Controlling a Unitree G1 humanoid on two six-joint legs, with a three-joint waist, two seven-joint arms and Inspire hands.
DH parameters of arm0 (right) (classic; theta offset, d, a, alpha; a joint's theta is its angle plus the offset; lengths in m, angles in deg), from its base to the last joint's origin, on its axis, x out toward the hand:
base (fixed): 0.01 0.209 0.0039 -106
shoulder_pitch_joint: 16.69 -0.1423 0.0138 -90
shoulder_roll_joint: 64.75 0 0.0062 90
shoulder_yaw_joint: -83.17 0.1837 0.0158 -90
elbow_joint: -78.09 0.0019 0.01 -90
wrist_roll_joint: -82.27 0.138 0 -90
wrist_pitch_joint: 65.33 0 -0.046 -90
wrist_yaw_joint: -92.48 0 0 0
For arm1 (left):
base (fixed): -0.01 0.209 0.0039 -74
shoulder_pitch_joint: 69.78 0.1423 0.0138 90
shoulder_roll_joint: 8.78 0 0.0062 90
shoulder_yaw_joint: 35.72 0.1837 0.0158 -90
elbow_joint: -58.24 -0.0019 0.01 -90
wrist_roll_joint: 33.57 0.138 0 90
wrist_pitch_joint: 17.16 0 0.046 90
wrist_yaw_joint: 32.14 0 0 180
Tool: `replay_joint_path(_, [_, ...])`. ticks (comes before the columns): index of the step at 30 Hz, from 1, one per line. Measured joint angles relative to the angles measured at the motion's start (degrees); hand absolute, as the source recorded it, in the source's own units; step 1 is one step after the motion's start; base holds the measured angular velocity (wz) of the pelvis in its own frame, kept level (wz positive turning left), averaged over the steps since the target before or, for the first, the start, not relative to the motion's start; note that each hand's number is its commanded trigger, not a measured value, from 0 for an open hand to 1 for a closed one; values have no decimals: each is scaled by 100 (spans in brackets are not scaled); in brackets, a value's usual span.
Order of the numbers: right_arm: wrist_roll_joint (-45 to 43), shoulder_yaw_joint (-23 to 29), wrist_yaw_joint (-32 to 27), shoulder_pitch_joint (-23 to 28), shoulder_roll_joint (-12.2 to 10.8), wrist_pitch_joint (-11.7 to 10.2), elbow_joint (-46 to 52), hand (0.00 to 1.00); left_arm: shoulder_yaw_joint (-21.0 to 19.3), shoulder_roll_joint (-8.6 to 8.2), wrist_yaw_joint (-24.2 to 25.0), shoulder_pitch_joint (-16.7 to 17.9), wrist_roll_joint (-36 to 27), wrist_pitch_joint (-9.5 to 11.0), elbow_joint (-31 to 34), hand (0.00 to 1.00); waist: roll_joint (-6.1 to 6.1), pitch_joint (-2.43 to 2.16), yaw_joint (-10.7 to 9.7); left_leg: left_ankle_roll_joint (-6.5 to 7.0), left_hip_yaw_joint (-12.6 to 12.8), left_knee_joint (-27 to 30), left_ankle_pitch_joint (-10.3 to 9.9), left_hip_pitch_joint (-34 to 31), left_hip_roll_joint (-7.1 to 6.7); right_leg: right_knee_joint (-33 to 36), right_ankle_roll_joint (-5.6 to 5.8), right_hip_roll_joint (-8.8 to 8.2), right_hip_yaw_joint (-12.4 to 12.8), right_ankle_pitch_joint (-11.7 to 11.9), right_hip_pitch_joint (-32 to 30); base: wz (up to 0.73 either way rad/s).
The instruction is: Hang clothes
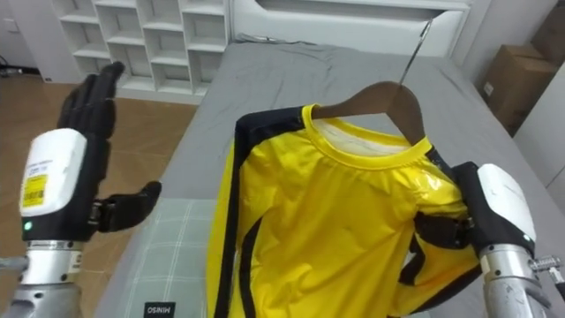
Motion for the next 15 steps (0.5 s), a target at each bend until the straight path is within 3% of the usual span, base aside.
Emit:
replay_joint_path(3, [-51, 117, -102, 118, 36, 10, 57, 100, -347, -8, -188, 181, -240, -1, -64, 0, 2, 0, 63, 0, 1, 3, 0, 6, 0, 1, 0, -2, -3, 0, 8, 0])
replay_joint_path(9, [-180, 118, -109, 280, 43, 41, 355, 100, -819, -34, -276, 354, -831, -26, -848, 0, 65, 17, 178, 0, 4, -8, -2, 69, 0, 42, -1, -2, 7, 0, 45, 0])
replay_joint_path(15, [-175, 119, -94, 385, 46, 90, 639, 100, -931, -84, -325, 390, -844, -26, -1687, 0, 140, -7, 282, 3, 1, -6, -6, 70, -1, 87, -9, -2, 9, -7, 26, 0])
